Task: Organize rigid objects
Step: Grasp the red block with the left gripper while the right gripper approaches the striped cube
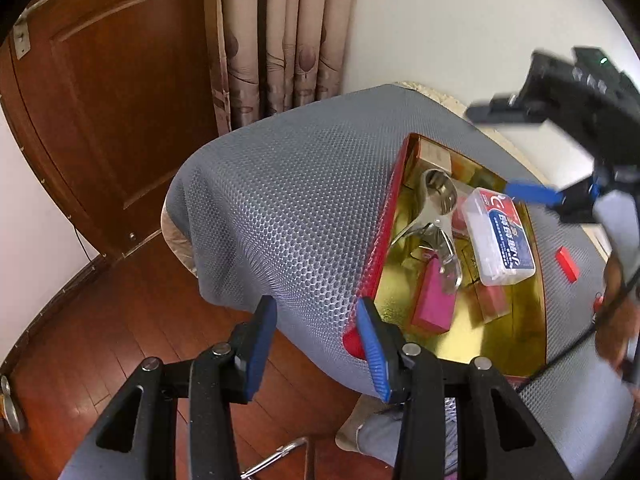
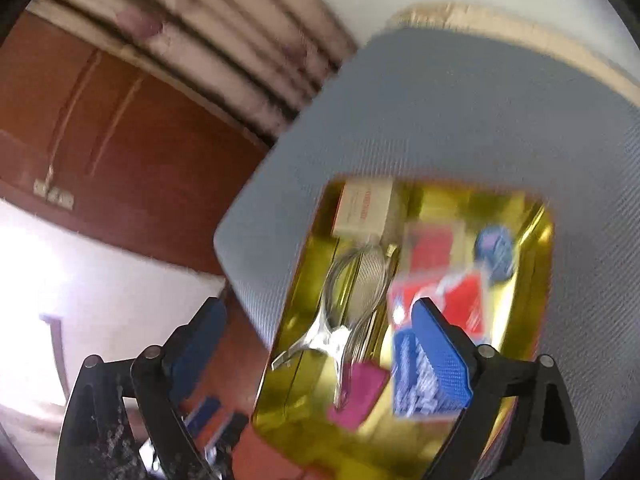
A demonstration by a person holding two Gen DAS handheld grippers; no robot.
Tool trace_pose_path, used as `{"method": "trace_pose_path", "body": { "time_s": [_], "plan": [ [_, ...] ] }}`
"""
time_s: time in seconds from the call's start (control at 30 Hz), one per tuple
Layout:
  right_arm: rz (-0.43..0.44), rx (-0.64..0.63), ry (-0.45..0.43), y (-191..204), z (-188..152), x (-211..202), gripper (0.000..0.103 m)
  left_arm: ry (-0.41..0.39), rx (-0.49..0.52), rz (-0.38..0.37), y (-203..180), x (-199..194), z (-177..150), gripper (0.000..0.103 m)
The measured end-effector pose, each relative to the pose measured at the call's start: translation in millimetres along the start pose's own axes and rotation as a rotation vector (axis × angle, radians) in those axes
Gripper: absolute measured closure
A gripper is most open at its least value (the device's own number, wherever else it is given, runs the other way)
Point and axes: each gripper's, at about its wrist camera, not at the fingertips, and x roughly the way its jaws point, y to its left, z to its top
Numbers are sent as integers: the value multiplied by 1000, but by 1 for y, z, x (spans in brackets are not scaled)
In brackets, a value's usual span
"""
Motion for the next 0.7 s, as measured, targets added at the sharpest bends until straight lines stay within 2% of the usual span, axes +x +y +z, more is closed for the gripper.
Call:
{"method": "trace_pose_path", "body": {
  "time_s": [0.07, 0.17, 0.23, 0.27, 0.33, 0.4, 0.47, 0.6, 0.7],
  "plan": [
    [13, -6, -84, -5, 1, -19, 10, -2, 7, 4, -1, 0, 0, 61],
    [22, -54, -224, -12, -22, -71, 8, -25, 20, 6, -3, -4, 0, 61],
    [-85, -109, -338, -25, -52, -104, 2, -48, 36, 5, -7, -9, -2, 61],
    [-192, -137, -390, -37, -74, -119, 2, -63, 51, 2, -10, -13, -3, 61],
    [-366, -151, -436, -65, -112, -137, 1, -89, 78, -7, -16, -20, -5, 61],
    [-534, -119, -439, -116, -157, -155, 1, -113, 125, -38, -28, -28, -10, 61],
    [-668, -38, -389, -169, -189, -168, 1, -114, 167, -78, -40, -33, -14, 61],
    [-849, 137, -342, -264, -248, -215, 1, -47, 281, -195, -85, -38, -30, 61],
    [-931, 213, -344, -304, -276, -241, 2, 9, 369, -299, -136, -42, -33, 60]
  ]
}}
